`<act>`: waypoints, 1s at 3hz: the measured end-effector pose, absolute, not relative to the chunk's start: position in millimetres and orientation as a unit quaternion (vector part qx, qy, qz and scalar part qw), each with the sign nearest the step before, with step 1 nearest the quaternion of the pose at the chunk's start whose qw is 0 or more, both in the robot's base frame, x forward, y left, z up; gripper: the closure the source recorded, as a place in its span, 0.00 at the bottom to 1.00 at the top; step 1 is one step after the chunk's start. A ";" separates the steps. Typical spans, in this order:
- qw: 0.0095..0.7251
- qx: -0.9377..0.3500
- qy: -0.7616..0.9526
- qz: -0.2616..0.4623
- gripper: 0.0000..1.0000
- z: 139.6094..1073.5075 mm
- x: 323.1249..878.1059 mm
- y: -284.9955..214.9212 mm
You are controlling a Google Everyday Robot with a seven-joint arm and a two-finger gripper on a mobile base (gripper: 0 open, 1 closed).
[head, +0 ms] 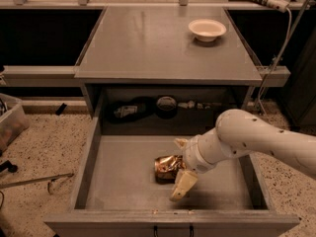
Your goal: Pick orange can from top drawer and place on counter
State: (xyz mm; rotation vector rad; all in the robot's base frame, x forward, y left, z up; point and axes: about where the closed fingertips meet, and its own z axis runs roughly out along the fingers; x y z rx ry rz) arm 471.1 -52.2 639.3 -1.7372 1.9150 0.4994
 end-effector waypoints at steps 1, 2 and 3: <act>0.250 -0.645 0.705 0.156 0.00 628.1 480.6 -41.7; 0.240 -0.641 0.716 0.134 0.00 609.5 501.2 -40.3; 0.222 -0.629 0.736 0.118 0.00 589.7 533.2 -56.2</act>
Offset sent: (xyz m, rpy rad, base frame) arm 0.0574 0.0097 -0.0531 -0.1491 -0.0491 -0.0727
